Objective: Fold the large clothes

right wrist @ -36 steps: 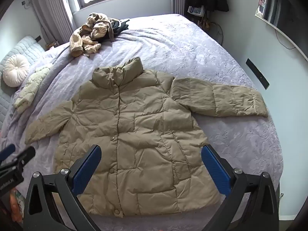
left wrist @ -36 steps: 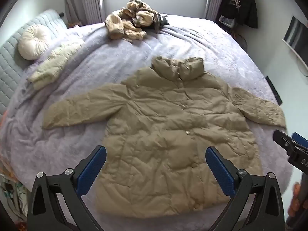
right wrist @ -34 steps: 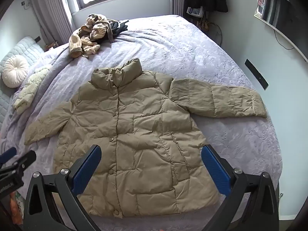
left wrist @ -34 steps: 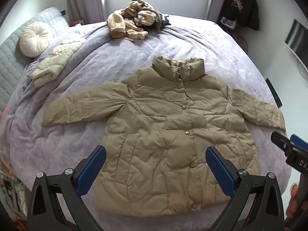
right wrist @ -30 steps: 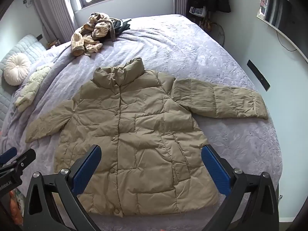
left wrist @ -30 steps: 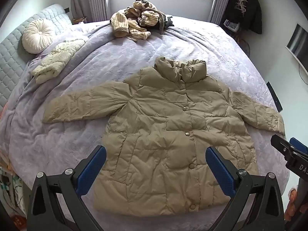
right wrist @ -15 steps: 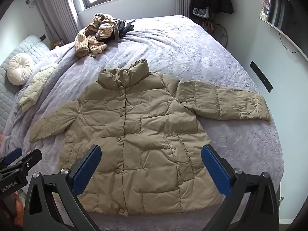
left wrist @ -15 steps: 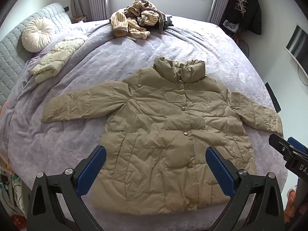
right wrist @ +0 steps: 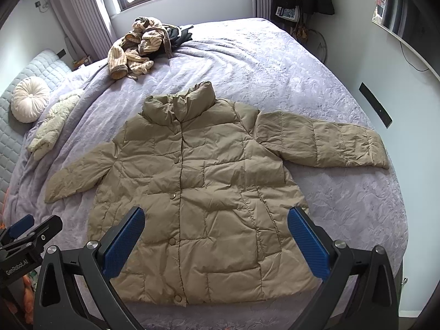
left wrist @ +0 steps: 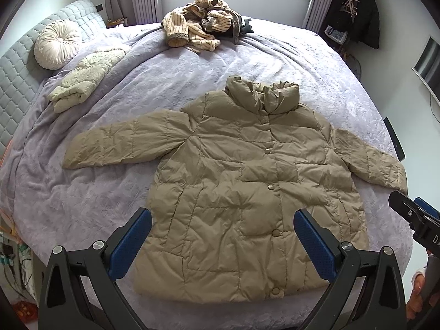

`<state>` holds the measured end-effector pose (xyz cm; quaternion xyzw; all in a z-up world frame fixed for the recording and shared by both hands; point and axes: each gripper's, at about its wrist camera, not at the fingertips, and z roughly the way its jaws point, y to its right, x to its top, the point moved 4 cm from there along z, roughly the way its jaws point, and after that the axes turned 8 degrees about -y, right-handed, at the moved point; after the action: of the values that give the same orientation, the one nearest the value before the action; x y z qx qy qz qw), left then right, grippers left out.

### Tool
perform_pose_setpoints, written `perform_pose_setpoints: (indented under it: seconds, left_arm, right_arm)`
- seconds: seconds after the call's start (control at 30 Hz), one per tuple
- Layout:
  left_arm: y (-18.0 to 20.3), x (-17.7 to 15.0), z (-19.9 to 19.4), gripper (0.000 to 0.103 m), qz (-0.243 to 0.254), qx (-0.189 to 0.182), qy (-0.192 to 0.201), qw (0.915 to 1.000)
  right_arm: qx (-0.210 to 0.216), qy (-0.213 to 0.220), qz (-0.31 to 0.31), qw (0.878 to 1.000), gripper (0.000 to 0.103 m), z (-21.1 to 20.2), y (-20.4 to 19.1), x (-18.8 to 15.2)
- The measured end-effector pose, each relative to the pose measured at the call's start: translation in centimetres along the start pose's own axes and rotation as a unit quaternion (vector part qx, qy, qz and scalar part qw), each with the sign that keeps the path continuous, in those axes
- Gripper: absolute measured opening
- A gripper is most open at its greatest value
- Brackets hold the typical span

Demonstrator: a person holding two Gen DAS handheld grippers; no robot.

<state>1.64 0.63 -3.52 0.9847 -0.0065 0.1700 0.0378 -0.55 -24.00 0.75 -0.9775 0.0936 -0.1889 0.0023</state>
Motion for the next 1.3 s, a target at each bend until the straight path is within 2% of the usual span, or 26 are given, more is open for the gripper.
perform_pose_setpoints:
  seconds: [0.57, 0.7, 0.93, 1.3]
  left_arm:
    - [0.0, 0.3, 0.3, 0.103, 0.001, 0.001, -0.002, 1.0]
    - [0.1, 0.3, -0.2, 0.103, 0.002, 0.005, 0.009, 0.9999]
    - [-0.2, 0.7, -1.5, 0.103, -0.008, -0.002, 0.033, 0.9994]
    - [0.8, 0.2, -1.7, 0.103, 0.006, 0.002, 0.024, 0.9997]
  right_arm:
    - [0.0, -0.001, 0.001, 1.0, 0.103, 0.2, 0.0, 0.1]
    - [0.006, 0.0, 0.001, 1.0, 0.103, 0.4, 0.0, 0.0]
    - [0.002, 0.022, 0.004, 1.0, 0.103, -0.1, 0.2, -0.2]
    - [-0.005, 0.039, 0.003, 0.999, 0.103, -1.3, 1.3, 0.4]
